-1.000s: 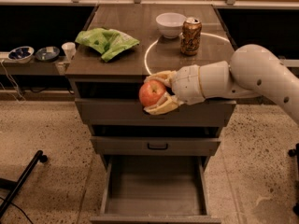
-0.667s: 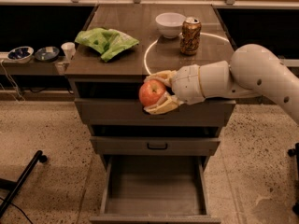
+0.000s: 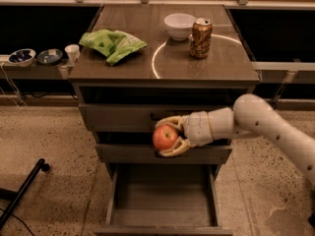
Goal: Place apple into bottom drawer
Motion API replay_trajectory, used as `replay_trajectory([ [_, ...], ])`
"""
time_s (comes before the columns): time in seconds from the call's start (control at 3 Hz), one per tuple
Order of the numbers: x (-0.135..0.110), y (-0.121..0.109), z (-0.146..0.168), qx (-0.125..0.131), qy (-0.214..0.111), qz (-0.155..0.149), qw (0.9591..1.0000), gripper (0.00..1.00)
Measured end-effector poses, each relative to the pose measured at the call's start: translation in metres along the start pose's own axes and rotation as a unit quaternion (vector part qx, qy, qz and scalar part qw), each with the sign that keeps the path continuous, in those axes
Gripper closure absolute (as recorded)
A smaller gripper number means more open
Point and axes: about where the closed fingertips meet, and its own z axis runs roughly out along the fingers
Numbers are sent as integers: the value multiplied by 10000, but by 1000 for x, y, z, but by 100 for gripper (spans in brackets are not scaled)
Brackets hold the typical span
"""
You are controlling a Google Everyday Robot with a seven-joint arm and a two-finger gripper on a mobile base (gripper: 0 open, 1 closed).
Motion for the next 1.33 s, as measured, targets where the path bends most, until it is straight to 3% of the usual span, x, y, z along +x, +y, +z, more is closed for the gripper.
replay_trajectory([
  [0.33,22,16,14,-81,-254,58,9996,100],
  [0.67,35,16,19,-124,-134,270,9995,100],
  [1.0,110,48,52,-241,-46,574,9980,100],
  [1.33,184,101,83,-276,-356,736,9963,100],
])
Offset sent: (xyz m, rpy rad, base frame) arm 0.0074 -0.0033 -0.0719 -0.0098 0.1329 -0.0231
